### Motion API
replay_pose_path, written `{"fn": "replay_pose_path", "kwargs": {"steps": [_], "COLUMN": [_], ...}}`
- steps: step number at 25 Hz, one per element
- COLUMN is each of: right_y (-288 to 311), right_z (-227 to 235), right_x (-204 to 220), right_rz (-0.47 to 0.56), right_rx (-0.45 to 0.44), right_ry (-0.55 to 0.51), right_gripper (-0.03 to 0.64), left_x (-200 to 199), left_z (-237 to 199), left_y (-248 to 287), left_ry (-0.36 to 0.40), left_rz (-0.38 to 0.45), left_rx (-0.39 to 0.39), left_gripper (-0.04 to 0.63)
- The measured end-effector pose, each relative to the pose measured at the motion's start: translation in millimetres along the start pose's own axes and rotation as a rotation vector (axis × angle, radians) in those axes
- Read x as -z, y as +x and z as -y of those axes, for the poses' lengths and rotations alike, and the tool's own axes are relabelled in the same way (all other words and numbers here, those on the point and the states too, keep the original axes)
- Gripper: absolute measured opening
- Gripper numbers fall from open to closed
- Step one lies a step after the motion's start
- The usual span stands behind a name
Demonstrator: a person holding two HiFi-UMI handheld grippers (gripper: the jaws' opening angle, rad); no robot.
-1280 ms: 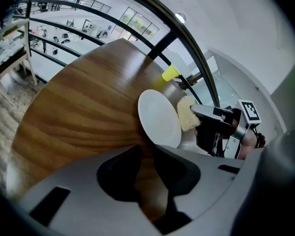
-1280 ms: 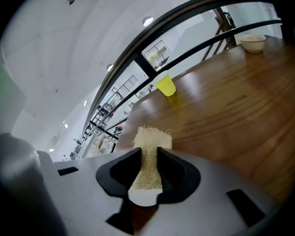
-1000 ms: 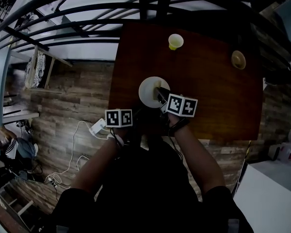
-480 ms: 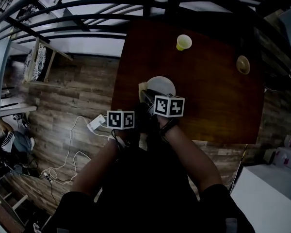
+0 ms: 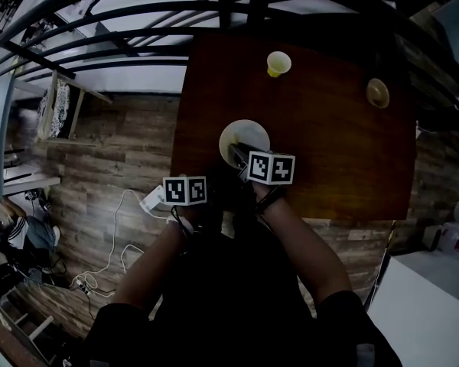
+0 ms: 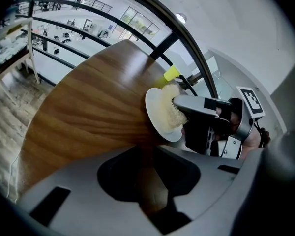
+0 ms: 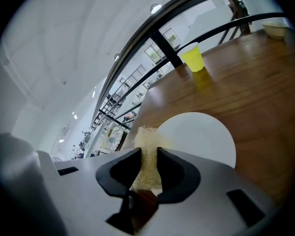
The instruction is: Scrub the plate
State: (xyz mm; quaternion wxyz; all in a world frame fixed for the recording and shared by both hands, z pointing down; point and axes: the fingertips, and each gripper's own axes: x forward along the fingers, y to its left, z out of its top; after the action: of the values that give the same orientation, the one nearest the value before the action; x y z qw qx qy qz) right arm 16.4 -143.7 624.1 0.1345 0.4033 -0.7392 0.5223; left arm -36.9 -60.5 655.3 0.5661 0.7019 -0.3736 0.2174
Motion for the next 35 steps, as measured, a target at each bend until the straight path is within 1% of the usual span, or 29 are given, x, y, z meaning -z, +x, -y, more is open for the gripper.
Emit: {"fn": "replay_pose_path", "kwargs": {"steps": [5,11,15,19,22,25,28,32,35], "right_y": [-25,-58,-72,-77,-71,-59,-42,-16,0], "right_z": [25,54,65,68,61,46,20,-19,-33], "right_x": [-6,-11,-15,-17,-15,-11,-6,9,16], "right_rz": [0.038,0.069,0.099,0.113,0.111,0.095,0.068,0.008,-0.023], "right_rx": [0.031,0.081,0.078,0.086,0.083,0.06,0.014,-0.071,-0.093], "right_ry": [0.034,0.029,0.067,0.076,0.075,0.061,0.03,-0.057,-0.074], "right_gripper": [0.11,0.11,0.11,0.11,0.11,0.109,0.11,0.11,0.109], "left_x": [2,3,5,6,5,4,3,8,8], "left_z": [6,13,13,13,10,8,6,6,4], "left_y": [3,8,7,8,6,6,5,5,5], "left_ry": [0.001,0.017,0.03,0.028,0.029,0.029,0.022,0.01,0.0], "left_rz": [0.002,0.0,0.006,0.011,0.011,0.014,0.015,0.013,0.013], "left_rx": [-0.017,-0.021,-0.028,-0.026,-0.02,-0.011,0.005,0.035,0.047], "left_gripper": [0.091,0.091,0.086,0.083,0.081,0.079,0.074,0.063,0.06]}}
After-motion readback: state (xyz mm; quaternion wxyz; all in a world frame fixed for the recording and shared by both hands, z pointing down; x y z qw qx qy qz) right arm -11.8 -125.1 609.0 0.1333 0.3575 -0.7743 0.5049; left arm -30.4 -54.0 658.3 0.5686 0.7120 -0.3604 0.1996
